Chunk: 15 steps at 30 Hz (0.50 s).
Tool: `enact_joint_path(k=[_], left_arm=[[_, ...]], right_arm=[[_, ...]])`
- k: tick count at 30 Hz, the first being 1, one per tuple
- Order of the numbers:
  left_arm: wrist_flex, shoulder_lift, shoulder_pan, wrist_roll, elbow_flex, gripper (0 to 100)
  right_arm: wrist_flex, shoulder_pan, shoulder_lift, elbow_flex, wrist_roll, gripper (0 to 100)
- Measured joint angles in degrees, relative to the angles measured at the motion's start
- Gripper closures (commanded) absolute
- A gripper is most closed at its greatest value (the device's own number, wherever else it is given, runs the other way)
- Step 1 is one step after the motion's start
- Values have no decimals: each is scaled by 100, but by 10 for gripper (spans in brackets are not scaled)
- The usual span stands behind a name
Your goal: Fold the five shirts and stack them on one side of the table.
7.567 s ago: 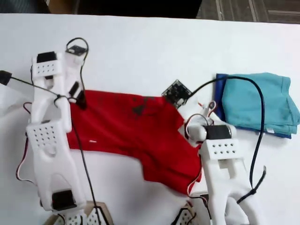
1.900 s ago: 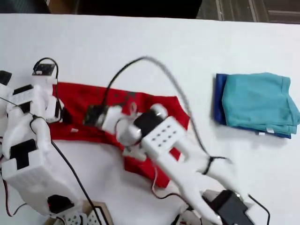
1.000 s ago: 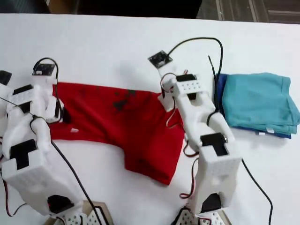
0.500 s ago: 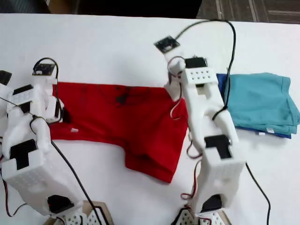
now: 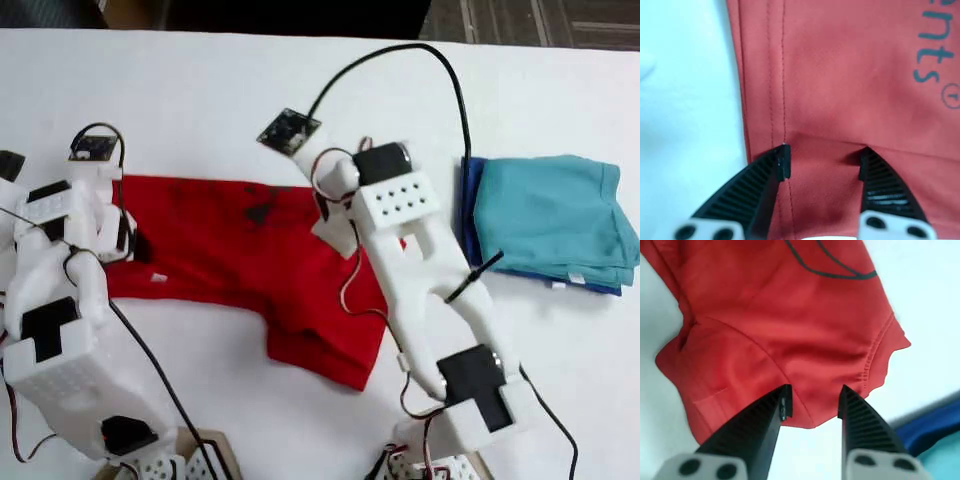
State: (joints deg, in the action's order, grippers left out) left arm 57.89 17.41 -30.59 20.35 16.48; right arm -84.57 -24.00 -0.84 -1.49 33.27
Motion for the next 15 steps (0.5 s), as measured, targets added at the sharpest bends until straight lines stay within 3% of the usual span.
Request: enact_joint_path(k=[4, 9, 15], left_arm=[[0, 0, 0, 0, 0, 762], [0, 0, 0, 0, 0, 762], [0, 0, 0, 0, 0, 762]], right_arm=[[246, 141, 62, -492, -9, 979], [123, -141, 62, -1143, 123, 974], [-220, -1116, 651, -1811, 457, 975]])
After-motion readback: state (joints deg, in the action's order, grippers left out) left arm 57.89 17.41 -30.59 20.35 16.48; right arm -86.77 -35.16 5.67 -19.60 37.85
